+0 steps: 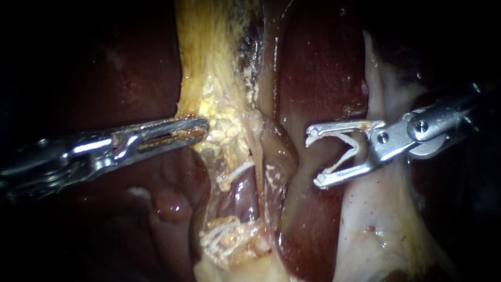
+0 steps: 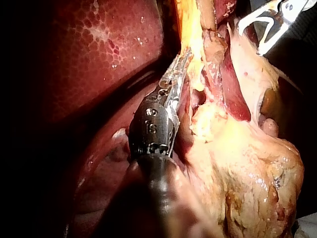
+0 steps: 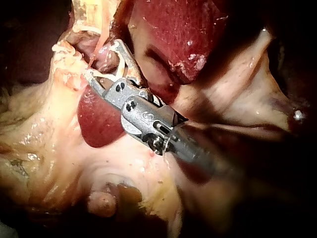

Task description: Clipping first clip right tube

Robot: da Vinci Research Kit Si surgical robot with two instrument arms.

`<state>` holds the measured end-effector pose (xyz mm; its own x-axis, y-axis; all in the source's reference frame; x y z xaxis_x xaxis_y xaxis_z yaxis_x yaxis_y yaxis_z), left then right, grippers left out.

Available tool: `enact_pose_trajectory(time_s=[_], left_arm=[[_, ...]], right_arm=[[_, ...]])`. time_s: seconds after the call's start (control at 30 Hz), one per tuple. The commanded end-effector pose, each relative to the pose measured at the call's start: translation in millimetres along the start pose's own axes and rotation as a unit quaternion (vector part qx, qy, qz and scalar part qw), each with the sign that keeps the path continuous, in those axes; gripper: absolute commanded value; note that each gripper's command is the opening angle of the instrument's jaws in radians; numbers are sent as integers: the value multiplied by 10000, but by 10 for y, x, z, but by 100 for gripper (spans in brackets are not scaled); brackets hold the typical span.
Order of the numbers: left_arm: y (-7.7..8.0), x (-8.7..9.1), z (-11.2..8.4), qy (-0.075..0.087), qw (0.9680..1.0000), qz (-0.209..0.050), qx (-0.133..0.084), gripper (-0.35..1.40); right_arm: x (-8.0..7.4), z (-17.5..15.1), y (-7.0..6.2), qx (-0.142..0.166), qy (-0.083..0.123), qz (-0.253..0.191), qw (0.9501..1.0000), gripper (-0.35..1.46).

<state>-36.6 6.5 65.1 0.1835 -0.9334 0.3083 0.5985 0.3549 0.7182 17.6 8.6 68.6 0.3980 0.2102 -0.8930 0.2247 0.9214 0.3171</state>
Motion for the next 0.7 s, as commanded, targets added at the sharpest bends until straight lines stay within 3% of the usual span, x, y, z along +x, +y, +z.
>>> enact_pose_trajectory(time_s=[0.03, 0.17, 0.23, 0.37, 0.5, 0.7], left_arm=[[0, 0, 0, -1, 10000, -1, 0, -35], [-1, -4, -6, 15, 10000, -6, 18, -35], [0, -8, -13, 42, 10000, -14, 53, -35], [-2, -22, -34, 35, 10000, -44, 3, -35], [-12, -34, -56, -73, 9999, -94, 13, -35], [-34, -44, -76, -175, 9998, -97, 38, -35]], right_arm=[[0, 0, 0, -3, 3, 32, 10000, 59], [0, 4, 0, 194, 63, 382, 9991, 59], [-1, 9, -2, 459, 122, 762, 9960, 59], [-6, 27, -8, 716, 151, 1009, 9922, 59], [-15, 58, -15, 979, 162, 1234, 9874, 58], [-35, 94, -13, 1231, 226, 1427, 9818, 56]])
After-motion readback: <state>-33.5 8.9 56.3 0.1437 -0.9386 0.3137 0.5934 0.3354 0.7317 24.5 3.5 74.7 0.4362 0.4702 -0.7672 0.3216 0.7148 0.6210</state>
